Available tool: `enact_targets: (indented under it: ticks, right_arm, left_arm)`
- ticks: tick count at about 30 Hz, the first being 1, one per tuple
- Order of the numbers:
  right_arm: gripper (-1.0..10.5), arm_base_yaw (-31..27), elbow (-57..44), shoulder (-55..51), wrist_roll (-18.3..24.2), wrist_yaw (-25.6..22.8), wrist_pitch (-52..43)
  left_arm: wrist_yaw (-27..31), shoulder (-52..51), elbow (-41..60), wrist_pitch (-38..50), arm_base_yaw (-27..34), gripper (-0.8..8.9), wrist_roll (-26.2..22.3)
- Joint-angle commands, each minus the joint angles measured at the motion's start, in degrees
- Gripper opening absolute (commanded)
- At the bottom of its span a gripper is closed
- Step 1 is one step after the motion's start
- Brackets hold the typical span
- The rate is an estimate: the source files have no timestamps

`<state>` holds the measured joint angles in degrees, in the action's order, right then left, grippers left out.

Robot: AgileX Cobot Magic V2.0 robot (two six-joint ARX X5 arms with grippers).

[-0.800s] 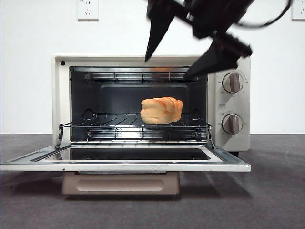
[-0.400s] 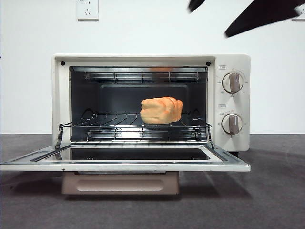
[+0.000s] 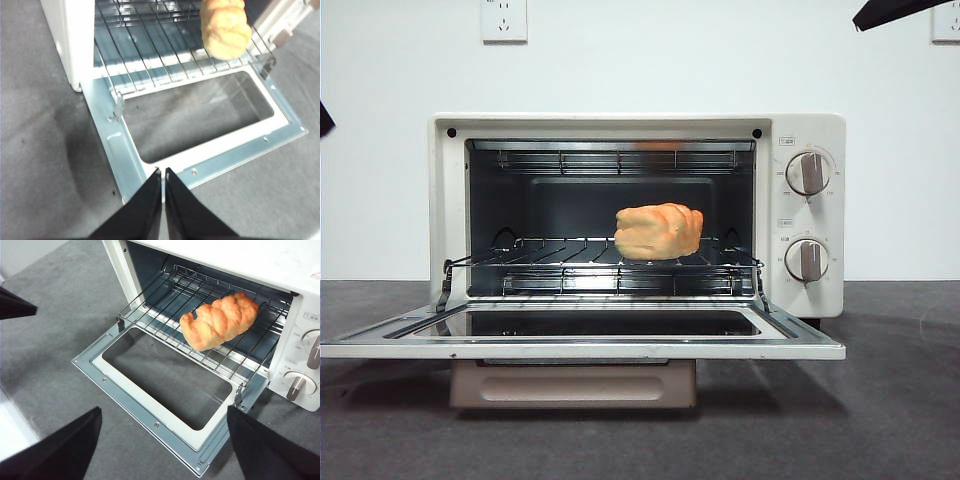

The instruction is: The left arm flap open the oven, the right arm pick bread and place it into oven, the left arm flap close the oven

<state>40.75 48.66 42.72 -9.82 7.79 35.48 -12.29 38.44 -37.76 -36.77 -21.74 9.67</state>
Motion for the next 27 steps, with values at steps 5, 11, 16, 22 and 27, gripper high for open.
enact_targets:
  ticks: [5,11,16,22,27]
  right_arm:
    - [4.0,0.3,1.0,0.2,1.5,0.2,1.3]
    - [4.0,0.3,1.0,0.2,1.6,0.2,2.3]
    - [4.0,0.3,1.0,0.2,1.5,0.2,2.3]
    - [4.0,0.3,1.0,0.2,1.5,0.2,2.3]
    - [4.0,0.3,1.0,0.2,1.5,0.2,2.3]
  left_arm:
    - [-0.3,8.0,2.8,6.6,3.7,0.14,1.7]
    - [-5.5,17.5,4.3,13.9,10.0,0.14,1.4]
    - [-9.9,26.2,4.3,17.5,13.4,0.15,0.1]
    - [-11.0,33.7,4.3,22.6,14.0,0.15,-0.6]
    - [-11.0,39.1,4.3,25.4,14.3,0.15,-1.1]
